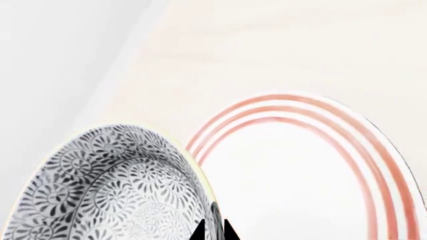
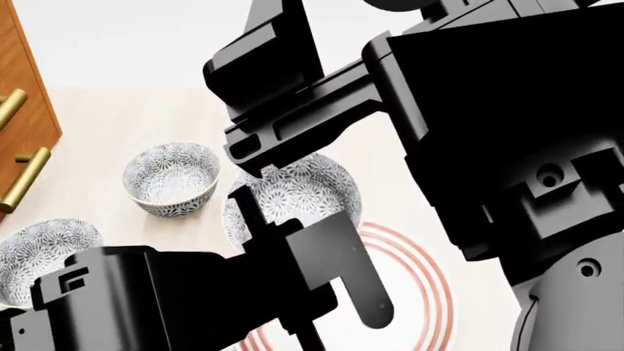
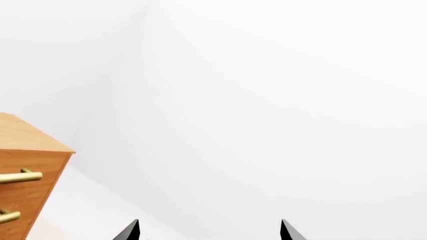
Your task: Put the bowl at the front on the plate.
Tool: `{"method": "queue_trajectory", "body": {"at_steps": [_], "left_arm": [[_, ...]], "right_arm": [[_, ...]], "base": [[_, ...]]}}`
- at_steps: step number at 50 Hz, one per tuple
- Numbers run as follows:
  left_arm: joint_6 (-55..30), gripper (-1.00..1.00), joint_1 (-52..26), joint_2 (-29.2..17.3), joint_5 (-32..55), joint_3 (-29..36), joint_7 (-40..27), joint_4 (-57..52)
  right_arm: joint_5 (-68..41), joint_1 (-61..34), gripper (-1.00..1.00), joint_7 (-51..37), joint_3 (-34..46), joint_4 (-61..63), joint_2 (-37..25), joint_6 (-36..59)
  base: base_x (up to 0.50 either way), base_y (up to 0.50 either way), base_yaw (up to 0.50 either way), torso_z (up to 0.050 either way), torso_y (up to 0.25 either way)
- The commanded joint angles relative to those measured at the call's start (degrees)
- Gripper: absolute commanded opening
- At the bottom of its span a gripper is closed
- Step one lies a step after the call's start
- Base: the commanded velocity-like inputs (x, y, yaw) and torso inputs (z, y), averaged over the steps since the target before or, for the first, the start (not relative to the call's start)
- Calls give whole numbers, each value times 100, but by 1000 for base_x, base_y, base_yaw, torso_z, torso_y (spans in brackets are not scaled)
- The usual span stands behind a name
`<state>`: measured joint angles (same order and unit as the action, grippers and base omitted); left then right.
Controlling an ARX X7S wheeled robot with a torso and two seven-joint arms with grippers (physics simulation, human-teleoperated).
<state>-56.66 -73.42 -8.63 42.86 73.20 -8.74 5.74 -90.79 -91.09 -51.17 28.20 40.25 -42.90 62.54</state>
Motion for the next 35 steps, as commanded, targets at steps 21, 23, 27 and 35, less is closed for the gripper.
{"method": "queue_trajectory", "body": {"at_steps": [21,23,27,35], "left_arm": [[204,-100,120,395,-179,307,197,259],[212,-100,135,404,-171,306,214,302],[237,-100,178,406,-176,351,225,292],[316,-100,235,461,-260,437,188,384]], "right_arm": [[-258,-141,100,-129,79,-20,-54,21],[-257,-137,100,-127,83,-14,-56,17],[-184,-63,100,-92,101,7,-75,7],[-102,36,100,-28,90,57,-100,-56]], "base": [[0,0,0,0,0],[0,0,0,0,0],[0,0,0,0,0],[0,0,0,3,0]]}}
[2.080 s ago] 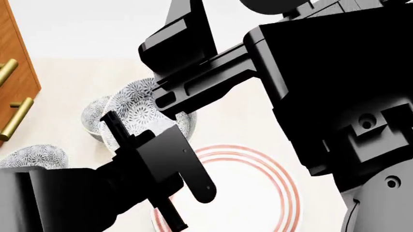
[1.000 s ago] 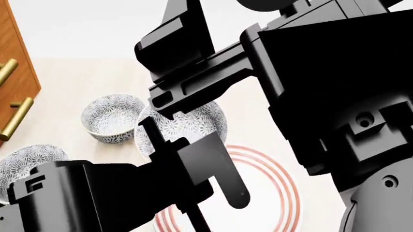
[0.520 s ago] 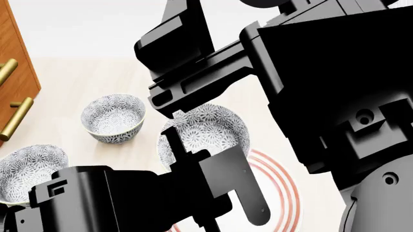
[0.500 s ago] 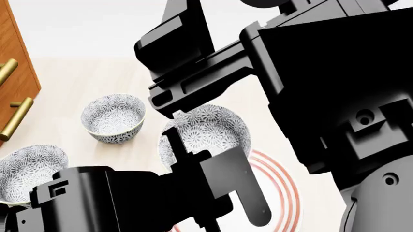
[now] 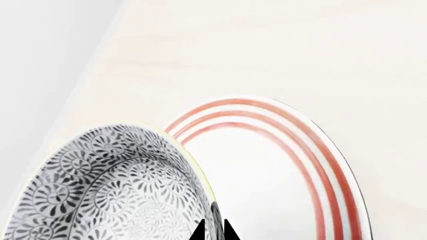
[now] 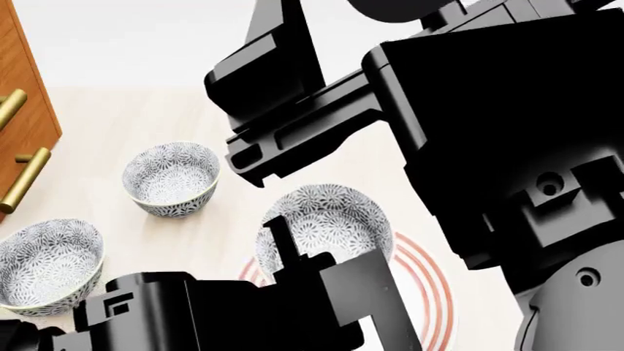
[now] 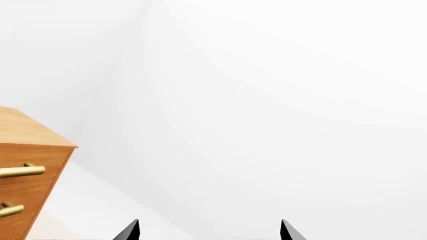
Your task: Put the bowl at the front on the plate.
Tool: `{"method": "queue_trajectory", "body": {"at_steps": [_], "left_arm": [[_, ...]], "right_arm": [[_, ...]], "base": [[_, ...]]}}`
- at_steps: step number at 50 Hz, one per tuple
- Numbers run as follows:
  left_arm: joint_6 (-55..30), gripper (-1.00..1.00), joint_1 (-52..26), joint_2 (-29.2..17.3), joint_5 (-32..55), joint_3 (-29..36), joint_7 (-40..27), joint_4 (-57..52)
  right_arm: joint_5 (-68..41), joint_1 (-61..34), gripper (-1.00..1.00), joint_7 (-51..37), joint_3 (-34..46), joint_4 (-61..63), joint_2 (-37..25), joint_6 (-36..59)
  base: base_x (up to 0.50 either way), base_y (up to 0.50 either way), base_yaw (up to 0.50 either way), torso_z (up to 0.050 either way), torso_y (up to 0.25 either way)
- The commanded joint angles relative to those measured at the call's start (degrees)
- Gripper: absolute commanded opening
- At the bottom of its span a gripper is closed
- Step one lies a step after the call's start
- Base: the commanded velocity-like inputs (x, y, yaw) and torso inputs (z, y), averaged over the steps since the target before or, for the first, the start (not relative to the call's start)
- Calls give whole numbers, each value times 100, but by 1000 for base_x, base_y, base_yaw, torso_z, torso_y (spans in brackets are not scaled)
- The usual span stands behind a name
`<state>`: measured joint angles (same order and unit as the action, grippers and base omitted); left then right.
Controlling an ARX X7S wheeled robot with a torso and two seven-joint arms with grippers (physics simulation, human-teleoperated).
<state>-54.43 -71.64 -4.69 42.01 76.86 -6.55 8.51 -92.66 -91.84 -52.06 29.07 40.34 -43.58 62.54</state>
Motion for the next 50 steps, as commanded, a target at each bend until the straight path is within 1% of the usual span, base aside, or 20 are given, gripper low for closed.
{"method": "queue_trajectory", "body": {"at_steps": [1,50], "left_arm": [[104,-100,57,59,-180,83,-27,90],[311,-100,314,163,-166,322,32,170]], "right_arm": [[92,120,100,68,5,53,-36,-60],[276,312,100,191,17,117,-130,-238]], "base": [[0,0,0,0,0],[0,0,0,0,1]]}}
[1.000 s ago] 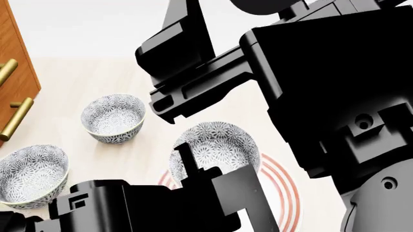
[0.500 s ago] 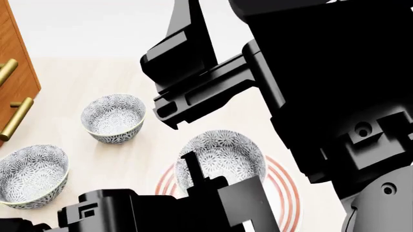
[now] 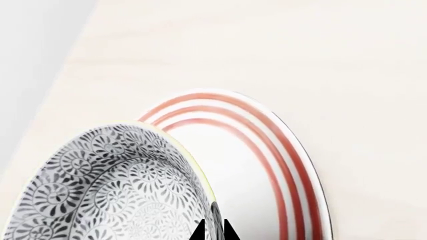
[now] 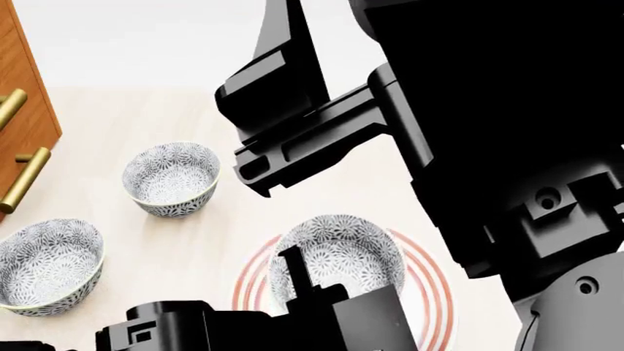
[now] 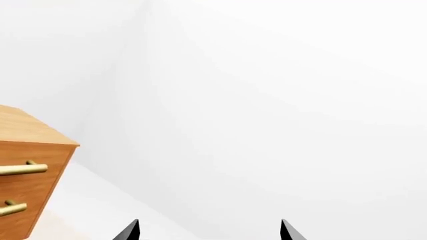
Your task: Put the bowl at the front on the plate.
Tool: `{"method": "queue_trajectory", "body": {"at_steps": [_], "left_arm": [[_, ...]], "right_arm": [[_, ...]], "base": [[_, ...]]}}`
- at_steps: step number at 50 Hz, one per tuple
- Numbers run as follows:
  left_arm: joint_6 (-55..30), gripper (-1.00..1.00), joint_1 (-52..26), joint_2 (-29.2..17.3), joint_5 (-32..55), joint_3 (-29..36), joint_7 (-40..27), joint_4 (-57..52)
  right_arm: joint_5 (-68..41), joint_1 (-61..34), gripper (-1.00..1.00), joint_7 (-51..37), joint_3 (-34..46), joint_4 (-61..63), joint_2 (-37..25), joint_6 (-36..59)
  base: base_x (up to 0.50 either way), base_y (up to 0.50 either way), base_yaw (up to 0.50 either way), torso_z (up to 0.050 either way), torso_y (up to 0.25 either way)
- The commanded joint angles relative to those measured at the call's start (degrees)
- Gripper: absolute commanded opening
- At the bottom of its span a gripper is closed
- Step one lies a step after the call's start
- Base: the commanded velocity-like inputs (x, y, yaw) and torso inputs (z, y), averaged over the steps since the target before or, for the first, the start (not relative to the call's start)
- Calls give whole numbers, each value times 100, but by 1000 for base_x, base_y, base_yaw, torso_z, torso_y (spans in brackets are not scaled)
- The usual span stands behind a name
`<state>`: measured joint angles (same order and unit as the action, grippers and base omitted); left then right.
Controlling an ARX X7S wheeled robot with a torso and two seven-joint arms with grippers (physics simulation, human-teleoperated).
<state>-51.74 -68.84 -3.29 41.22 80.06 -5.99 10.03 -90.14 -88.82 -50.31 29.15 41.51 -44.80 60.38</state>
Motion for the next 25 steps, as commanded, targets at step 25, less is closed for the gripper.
{"method": "queue_trajectory", "body": {"at_steps": [25], "left_arm": [[183,-100,149,45,7,-37,47,155]], "right_arm": [[121,98,100,105,20,25,-37,-112]], "base": [[0,0,0,0,0]]}}
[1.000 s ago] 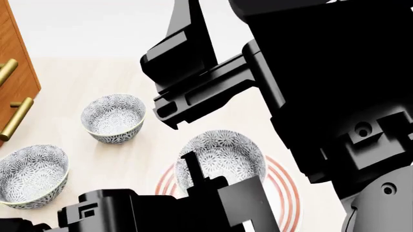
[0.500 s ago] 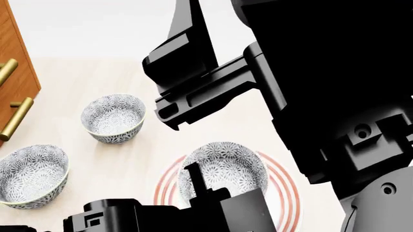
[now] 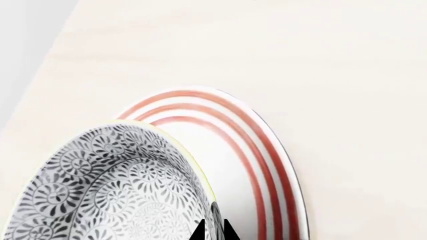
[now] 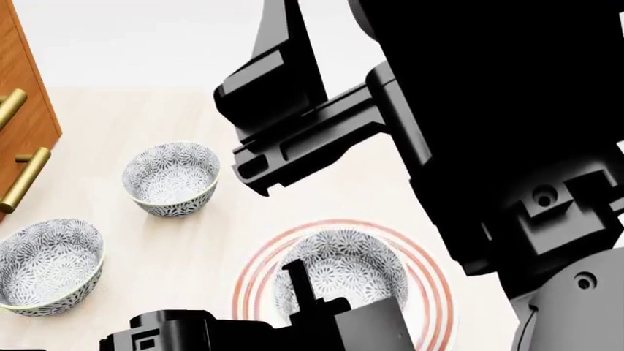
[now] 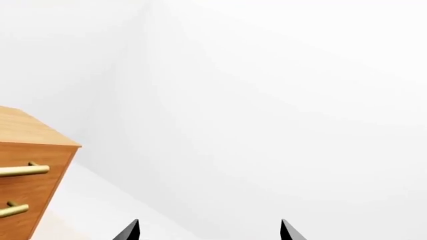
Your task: Put the bowl at the front on the plate.
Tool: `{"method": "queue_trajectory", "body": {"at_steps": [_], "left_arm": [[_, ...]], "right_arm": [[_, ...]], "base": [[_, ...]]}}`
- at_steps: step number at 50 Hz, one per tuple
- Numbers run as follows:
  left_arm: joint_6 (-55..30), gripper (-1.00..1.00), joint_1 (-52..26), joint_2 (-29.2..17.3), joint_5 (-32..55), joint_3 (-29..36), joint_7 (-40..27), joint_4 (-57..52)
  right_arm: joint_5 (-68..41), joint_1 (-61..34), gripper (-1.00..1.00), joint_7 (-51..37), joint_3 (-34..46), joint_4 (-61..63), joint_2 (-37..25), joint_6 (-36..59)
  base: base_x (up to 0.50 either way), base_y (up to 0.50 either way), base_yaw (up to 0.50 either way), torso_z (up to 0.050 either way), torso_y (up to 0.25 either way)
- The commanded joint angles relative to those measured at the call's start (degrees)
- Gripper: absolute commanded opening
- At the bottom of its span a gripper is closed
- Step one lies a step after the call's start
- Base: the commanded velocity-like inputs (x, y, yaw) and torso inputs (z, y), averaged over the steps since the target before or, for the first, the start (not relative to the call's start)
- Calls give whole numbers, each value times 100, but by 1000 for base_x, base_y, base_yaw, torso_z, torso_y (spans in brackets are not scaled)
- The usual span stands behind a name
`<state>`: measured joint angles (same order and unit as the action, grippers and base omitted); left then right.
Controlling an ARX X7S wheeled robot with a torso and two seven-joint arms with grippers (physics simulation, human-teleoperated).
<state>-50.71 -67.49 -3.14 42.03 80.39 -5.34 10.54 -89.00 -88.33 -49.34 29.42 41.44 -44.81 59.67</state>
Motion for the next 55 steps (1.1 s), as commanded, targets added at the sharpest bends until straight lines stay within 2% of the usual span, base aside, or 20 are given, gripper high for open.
{"method": "queue_trajectory", "body": {"at_steps": [1,12,20,24,30,33,55], "left_arm": [[101,-100,12,27,-78,-68,-11,96],[253,-100,-8,47,-84,-139,-8,162],[406,-100,-105,274,-68,-180,131,608],[589,-100,-239,308,120,-37,130,791],[1198,-100,-632,313,818,640,-46,1181],[1346,-100,-692,313,967,776,-51,1294],[1453,-100,-599,313,934,822,59,1602]], "right_arm": [[6,56,100,8,-7,31,-37,-46],[35,124,100,23,-14,63,-77,-94],[44,136,100,39,19,38,-86,-82],[74,198,100,44,18,35,-111,-109],[72,141,100,47,97,-37,-53,-44],[66,168,100,37,107,-39,-65,-47],[-244,73,100,-203,130,29,-145,-11]], "base": [[0,0,0,0,0],[0,0,0,0,0],[0,0,0,0,0],[0,0,0,0,3],[0,0,0,0,0],[0,0,0,0,0],[0,0,0,0,0]]}}
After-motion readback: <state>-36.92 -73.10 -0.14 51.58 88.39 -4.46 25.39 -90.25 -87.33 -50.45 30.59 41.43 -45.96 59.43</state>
